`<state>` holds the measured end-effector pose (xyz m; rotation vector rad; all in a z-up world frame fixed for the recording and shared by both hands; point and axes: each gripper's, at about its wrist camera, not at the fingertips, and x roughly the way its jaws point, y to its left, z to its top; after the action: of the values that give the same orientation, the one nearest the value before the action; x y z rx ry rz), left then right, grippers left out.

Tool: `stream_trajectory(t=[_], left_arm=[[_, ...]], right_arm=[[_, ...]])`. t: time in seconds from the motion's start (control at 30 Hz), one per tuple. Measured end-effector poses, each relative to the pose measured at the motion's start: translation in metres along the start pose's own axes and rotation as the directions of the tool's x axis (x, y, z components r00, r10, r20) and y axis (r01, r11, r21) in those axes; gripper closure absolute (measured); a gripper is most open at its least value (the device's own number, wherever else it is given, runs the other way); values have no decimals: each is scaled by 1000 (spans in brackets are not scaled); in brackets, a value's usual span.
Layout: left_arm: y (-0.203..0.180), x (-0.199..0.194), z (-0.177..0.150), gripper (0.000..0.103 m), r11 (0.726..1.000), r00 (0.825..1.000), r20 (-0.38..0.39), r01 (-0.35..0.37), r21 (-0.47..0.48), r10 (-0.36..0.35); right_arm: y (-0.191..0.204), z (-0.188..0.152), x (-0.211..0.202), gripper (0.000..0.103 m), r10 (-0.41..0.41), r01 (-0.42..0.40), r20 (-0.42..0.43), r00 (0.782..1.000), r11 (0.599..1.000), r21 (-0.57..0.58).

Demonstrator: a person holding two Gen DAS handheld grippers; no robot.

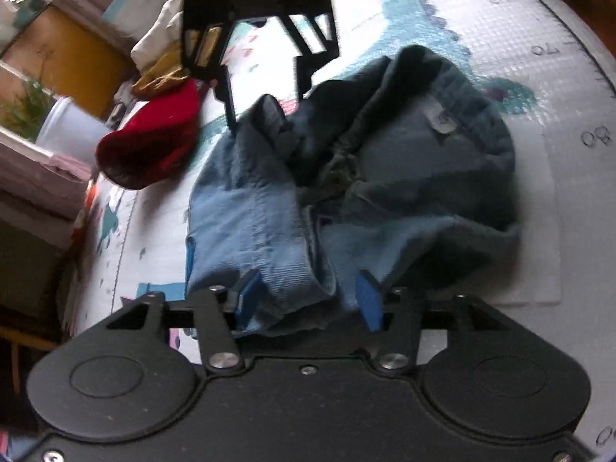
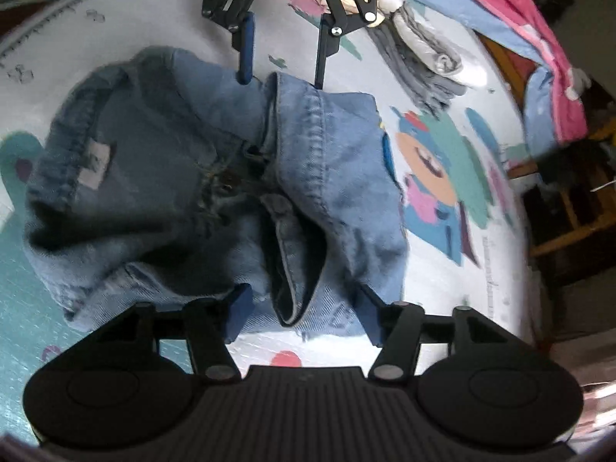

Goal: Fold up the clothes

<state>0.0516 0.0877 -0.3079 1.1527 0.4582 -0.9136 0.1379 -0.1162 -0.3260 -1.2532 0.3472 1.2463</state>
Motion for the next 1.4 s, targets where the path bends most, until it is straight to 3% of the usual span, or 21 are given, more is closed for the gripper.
stream_trajectory(t=[0.2, 0.23, 0.27, 0.3, 0.4, 0.5, 0.63, 0.7, 0.83, 0.93, 1.03, 1.1, 1.2, 1.23, 1.3, 1.4], left_arm=[[2, 9, 1, 50, 996, 1000, -9, -21, 89, 22], [5, 10, 2, 55, 997, 1000, -10, -12, 81, 13], [10, 12, 3, 65, 998, 1000, -13, -5, 58, 6], [16, 14, 5, 68, 999, 1000, -13, 9, 35, -9], [51, 10, 0, 78, 982, 996, 16, 85, -168, -83], [95, 3, -12, 82, 899, 989, 76, 144, -413, -123], [145, 3, -41, 83, 701, 980, 157, 198, -685, -124], [160, 6, -54, 83, 618, 975, 180, 223, -754, -133], [169, 7, -65, 84, 524, 967, 214, 255, -813, -140], [169, 6, -66, 85, 482, 958, 243, 287, -828, -152], [173, 11, -66, 85, 446, 957, 247, 290, -847, -154], [178, 15, -69, 86, 415, 956, 251, 291, -862, -151], [186, 18, -73, 86, 379, 957, 250, 287, -880, -146], [188, 19, -74, 86, 376, 959, 246, 283, -882, -143], [188, 19, -72, 86, 398, 961, 236, 274, -876, -144], [185, 20, -71, 86, 393, 959, 240, 280, -876, -147]], right_arm=[[-11, 0, -3, 46, 14, -14, 2, 1000, 1000, 13], [-13, 0, -3, 46, 26, -26, 0, 1000, 999, 27], [-16, 1, -3, 46, 39, -39, 1, 999, 998, 47], [-19, 1, -3, 47, 56, -56, 5, 998, 997, 57], [-30, 1, -4, 59, 123, -124, 13, 992, 990, 74], [-51, 3, -7, 65, 200, -202, 27, 979, 974, 102], [-92, 8, -7, 65, 211, -218, 57, 976, 958, 184], [-104, 11, -4, 65, 227, -232, 47, 973, 951, 205], [-107, 15, -2, 56, 261, -257, 4, 965, 948, 187], [-88, 12, -3, 44, 294, -285, -65, 954, 952, 113], [-84, 1, -7, 44, 317, -303, -97, 944, 944, 133], [-93, -3, -12, 43, 293, -275, -65, 954, 939, 204], [-101, 4, -13, 32, 225, -215, -1, 974, 935, 280], [-102, 7, -12, 31, 203, -199, 15, 979, 935, 293], [-95, 17, -3, 34, 170, -165, 3, 985, 951, 262], [-77, 29, 12, 40, 140, -131, -41, 989, 977, 168]])
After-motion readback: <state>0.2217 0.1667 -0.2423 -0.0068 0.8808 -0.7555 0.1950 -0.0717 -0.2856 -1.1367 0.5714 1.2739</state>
